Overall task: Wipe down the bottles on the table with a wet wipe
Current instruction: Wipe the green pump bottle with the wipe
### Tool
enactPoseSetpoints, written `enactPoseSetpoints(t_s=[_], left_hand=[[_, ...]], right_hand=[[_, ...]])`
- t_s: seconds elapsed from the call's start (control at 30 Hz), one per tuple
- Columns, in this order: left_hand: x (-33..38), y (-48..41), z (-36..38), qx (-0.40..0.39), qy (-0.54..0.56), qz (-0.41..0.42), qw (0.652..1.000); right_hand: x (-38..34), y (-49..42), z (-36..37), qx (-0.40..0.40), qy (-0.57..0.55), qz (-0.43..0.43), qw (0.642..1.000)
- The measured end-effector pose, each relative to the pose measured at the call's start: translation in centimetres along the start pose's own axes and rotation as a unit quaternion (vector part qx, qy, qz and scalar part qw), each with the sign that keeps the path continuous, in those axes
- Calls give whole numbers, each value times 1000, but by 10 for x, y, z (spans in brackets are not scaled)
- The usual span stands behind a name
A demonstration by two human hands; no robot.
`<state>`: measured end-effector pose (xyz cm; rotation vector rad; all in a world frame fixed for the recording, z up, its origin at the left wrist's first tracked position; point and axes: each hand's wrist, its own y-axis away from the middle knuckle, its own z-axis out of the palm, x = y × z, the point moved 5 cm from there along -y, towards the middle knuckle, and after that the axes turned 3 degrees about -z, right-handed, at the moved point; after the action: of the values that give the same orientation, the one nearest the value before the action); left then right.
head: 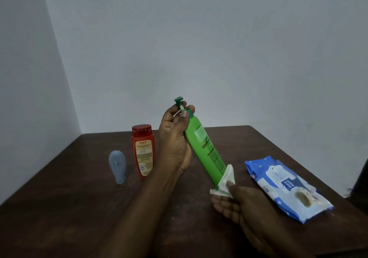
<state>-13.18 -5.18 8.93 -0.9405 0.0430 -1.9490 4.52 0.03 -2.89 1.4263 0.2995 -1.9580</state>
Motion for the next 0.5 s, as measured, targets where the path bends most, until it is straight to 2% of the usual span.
enactPoseSetpoints(t_s=[0.1, 0.2, 0.33, 0.5], left_hand=[[11, -8, 15, -14, -79, 3, 997], [24, -20, 36, -25, -227, 20, 973], [20, -32, 52, -20, -351, 36, 936], [1, -45, 42, 38, -401, 49, 914]], right_hand=[[-1, 13, -8, -49, 48, -14, 998], [-9, 26, -16, -67, 120, -51, 989], [-22, 24, -32, -3, 187, -149, 971], [-20, 9, -49, 57, 103, -183, 976]])
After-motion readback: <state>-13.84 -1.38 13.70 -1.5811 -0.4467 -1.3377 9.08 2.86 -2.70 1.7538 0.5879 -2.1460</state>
